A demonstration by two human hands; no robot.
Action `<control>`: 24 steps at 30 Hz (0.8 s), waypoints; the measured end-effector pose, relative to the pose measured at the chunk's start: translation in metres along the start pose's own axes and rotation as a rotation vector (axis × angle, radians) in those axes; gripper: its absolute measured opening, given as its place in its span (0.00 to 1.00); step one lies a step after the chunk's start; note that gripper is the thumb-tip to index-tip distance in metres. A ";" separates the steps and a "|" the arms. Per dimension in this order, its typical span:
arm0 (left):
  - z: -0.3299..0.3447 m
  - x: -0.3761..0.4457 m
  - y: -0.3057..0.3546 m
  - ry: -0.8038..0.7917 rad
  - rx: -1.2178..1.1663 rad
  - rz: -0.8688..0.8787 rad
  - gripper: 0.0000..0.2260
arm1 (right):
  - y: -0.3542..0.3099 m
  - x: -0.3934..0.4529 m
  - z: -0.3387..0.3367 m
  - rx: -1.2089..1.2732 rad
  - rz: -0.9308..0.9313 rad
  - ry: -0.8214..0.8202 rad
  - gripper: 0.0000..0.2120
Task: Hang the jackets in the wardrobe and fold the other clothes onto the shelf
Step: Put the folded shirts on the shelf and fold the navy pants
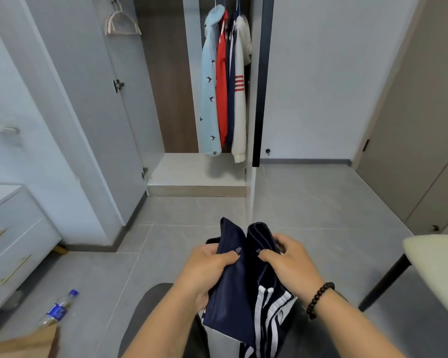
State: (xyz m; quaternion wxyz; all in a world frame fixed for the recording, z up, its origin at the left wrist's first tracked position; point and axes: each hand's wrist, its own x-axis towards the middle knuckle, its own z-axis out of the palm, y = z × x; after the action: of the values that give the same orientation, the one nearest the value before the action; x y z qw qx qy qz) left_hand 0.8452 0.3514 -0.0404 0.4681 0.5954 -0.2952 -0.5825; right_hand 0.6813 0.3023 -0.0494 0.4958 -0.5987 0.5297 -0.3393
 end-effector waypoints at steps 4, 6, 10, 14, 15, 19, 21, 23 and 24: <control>0.001 -0.008 -0.004 0.032 0.008 0.043 0.01 | -0.001 -0.007 0.011 0.003 -0.053 -0.029 0.12; 0.001 -0.013 -0.005 0.028 -0.015 0.058 0.02 | -0.002 -0.011 0.017 0.001 -0.078 -0.041 0.12; 0.000 -0.021 -0.008 -0.026 -0.093 0.044 0.12 | -0.002 -0.015 0.023 0.023 -0.075 -0.064 0.12; -0.007 -0.022 -0.015 -0.106 -0.195 0.010 0.21 | -0.003 -0.016 0.025 0.110 -0.010 -0.122 0.08; -0.009 -0.022 -0.017 -0.119 -0.215 0.015 0.21 | -0.004 -0.017 0.025 0.127 -0.006 -0.133 0.09; -0.010 -0.022 -0.020 -0.223 -0.272 0.054 0.17 | -0.015 -0.018 0.022 0.113 -0.019 -0.151 0.15; -0.009 -0.020 -0.020 -0.276 -0.261 0.098 0.15 | -0.023 -0.017 0.020 0.090 -0.019 -0.169 0.18; -0.007 -0.018 -0.020 -0.314 -0.205 0.153 0.16 | -0.032 -0.015 0.019 0.042 -0.014 -0.189 0.21; -0.007 -0.017 -0.019 -0.316 -0.150 0.183 0.19 | -0.035 -0.014 0.019 0.007 -0.008 -0.191 0.22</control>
State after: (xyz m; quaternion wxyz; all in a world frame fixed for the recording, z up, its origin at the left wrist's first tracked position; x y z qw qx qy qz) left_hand 0.8454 0.3758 -0.0514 0.5099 0.4309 -0.3736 -0.6440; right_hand 0.7070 0.3183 -0.0194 0.5449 -0.6287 0.4765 -0.2842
